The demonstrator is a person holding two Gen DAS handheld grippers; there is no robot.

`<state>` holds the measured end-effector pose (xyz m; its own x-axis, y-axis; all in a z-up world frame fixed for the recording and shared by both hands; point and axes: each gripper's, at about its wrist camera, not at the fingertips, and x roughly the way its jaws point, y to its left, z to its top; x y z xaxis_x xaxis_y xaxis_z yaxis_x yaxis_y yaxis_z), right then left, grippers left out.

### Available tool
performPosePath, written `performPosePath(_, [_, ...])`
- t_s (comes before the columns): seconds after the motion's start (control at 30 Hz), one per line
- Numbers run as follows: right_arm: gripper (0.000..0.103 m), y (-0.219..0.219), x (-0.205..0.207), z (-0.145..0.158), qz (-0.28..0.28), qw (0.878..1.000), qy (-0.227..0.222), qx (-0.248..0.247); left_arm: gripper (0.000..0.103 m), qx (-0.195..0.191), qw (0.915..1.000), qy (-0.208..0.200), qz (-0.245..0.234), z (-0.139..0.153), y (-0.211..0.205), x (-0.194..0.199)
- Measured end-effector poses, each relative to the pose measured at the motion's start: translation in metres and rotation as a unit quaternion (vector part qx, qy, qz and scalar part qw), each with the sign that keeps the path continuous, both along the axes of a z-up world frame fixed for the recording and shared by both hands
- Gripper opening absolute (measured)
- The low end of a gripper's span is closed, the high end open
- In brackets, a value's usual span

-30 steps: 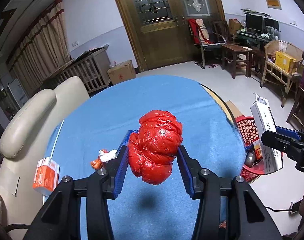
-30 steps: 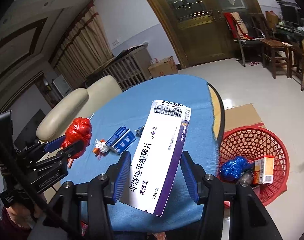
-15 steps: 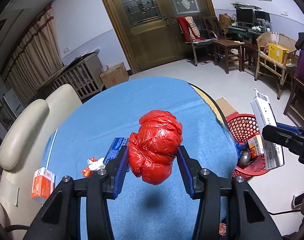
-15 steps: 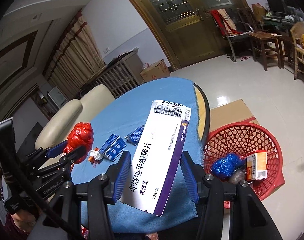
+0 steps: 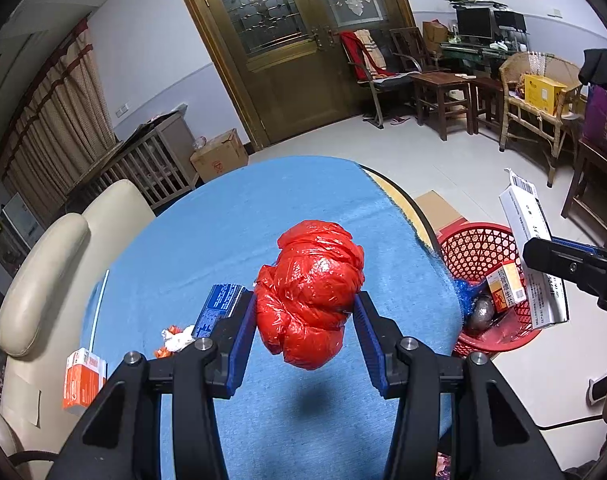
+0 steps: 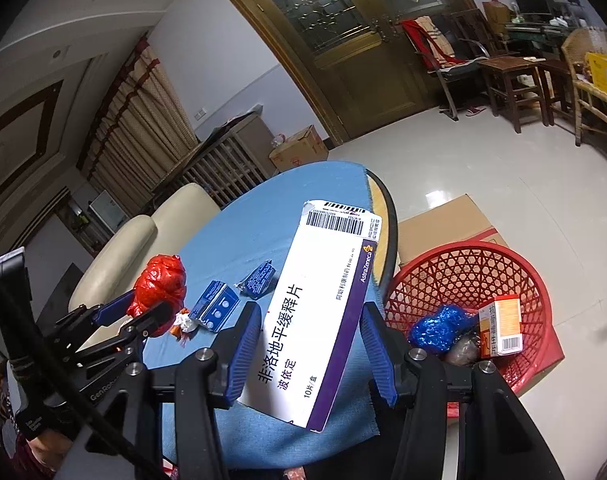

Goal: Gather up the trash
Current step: 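Carry the red bag and white box toward the red wastebasket with both grippers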

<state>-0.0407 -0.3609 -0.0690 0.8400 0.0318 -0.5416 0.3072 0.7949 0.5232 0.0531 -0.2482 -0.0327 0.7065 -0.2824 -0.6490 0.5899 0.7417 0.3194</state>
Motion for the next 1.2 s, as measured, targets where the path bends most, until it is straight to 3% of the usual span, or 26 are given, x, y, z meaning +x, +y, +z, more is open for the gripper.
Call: performPosePath(1.2, [0.054, -0.056, -0.028, -0.027, -0.068, 0.996, 0.012, 0.053, 0.050, 0.034, 0.9972, 0.017, -0.065, -0.021, -0.061, -0.011])
